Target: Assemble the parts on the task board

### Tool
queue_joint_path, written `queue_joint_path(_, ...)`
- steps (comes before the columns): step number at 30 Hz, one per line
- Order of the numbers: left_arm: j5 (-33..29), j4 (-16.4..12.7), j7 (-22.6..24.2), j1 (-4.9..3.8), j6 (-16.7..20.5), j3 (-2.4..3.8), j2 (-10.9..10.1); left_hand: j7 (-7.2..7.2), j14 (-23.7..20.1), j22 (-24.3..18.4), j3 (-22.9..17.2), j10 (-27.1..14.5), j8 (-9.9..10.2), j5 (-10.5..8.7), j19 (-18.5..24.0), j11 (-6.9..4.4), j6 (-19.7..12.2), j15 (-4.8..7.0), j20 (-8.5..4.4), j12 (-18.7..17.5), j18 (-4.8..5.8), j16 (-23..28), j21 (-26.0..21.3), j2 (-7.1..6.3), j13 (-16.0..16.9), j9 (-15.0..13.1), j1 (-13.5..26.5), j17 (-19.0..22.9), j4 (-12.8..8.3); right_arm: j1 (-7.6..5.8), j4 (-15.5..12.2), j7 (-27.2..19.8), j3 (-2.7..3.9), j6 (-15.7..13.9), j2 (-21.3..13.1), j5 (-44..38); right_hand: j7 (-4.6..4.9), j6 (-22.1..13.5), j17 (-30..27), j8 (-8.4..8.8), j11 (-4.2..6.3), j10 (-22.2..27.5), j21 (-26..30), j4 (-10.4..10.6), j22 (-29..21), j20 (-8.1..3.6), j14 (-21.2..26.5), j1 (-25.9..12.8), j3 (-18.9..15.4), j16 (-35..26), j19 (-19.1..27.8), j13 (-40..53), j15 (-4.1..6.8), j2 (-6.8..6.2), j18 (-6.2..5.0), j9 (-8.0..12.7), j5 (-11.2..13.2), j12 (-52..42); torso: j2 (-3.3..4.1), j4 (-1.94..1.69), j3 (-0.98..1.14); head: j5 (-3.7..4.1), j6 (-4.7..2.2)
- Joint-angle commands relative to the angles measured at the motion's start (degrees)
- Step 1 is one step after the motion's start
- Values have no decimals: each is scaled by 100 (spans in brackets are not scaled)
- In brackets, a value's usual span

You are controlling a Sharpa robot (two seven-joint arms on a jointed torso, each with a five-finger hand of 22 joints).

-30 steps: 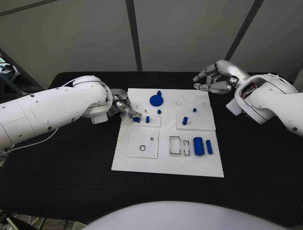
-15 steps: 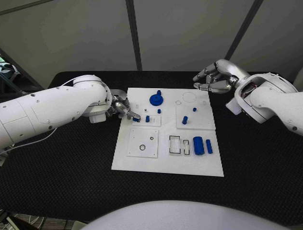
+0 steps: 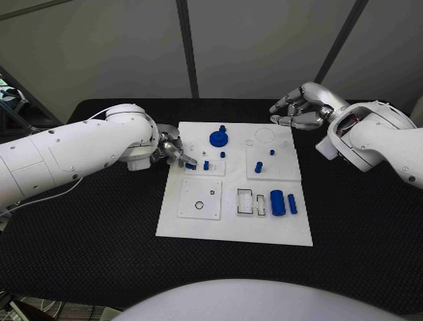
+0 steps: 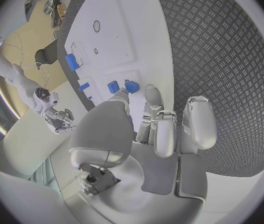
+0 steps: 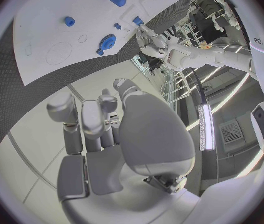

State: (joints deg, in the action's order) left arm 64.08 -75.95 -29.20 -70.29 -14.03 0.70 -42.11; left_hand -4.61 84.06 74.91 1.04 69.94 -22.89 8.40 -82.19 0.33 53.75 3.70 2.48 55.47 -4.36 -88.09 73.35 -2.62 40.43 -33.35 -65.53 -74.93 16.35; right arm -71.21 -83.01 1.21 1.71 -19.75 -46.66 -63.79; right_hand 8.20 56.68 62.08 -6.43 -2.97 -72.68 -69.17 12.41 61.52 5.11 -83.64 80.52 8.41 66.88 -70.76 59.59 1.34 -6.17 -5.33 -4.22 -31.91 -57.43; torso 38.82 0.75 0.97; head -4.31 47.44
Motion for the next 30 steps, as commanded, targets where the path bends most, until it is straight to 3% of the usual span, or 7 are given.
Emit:
queue_joint_path(1, -15, 23, -20, 13, -61, -3, 22, 3, 510, 144, 39, -43, 48, 11, -6, -3, 52, -49, 57, 41, 20, -6, -14, 71, 5, 54, -100, -1229, -8, -9, -9, -20, 3, 29, 3, 1, -1, 23, 6, 33, 8, 18, 18, -2, 6, -12, -100, -5, 42, -15, -34, 10, 5, -42, -108, 7, -25, -37, 2, 3, 0, 0, 10)
queue_joint_path(14, -84, 60, -17, 57, -304, -11, 58, -3, 511, 154, 88, -73, 81, 18, -5, 1, 80, -53, 62, 34, 20, -12, -19, 148, -37, 141, -350, -1235, -35, -9, -13, -24, 3, 30, 0, 1, -1, 24, 20, 32, 9, 9, 15, 1, 11, -13, -103, -6, 52, -6, -39, 21, 6, -40, -106, 7, -26, -51, 0, 2, -1, 1, 37)
queue_joint_path(30, -199, 83, -2, 63, -243, -12, 49, -8, 511, 156, 117, -76, 95, 19, -2, 5, 93, -58, 65, 43, 20, -13, -24, 188, -38, 180, -424, -1238, -25, -9, -3, -24, 3, 27, 7, 1, -1, 24, 20, 32, 9, 9, 15, 1, 11, -13, -103, -6, 52, -6, -39, 21, 6, -40, -106, 7, -26, -51, -2, 1, 3, -1, 35)
